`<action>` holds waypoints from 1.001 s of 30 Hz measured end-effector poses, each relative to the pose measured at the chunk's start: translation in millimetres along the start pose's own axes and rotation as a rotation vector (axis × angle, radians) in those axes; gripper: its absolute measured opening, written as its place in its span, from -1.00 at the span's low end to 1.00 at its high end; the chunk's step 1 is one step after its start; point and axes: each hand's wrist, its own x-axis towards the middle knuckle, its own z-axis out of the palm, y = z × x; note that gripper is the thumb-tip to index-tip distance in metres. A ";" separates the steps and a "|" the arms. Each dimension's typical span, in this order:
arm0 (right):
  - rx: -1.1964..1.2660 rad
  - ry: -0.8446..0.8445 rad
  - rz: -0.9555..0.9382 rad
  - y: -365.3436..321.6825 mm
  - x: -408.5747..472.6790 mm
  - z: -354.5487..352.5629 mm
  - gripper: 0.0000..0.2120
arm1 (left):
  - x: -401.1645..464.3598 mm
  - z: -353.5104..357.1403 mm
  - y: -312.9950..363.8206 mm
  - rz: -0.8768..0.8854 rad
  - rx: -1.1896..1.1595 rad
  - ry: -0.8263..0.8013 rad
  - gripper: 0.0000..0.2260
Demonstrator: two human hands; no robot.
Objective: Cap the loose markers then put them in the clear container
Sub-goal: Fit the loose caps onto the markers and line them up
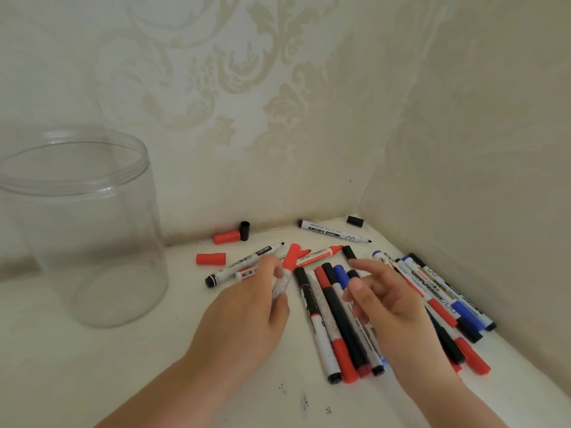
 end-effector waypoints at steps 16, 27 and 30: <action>-0.739 -0.152 -0.295 3.3 50.2 19.2 -0.78 | 9.8 1.7 -17.4 -0.017 -0.022 0.017 -0.87; -1.451 -0.315 -0.570 4.3 92.1 36.3 -0.64 | 31.9 -8.8 -73.7 -0.223 0.109 0.145 -0.54; -1.472 -0.302 -0.626 8.5 90.1 33.0 -0.71 | 33.7 -9.3 -73.4 -0.242 0.168 0.165 -0.64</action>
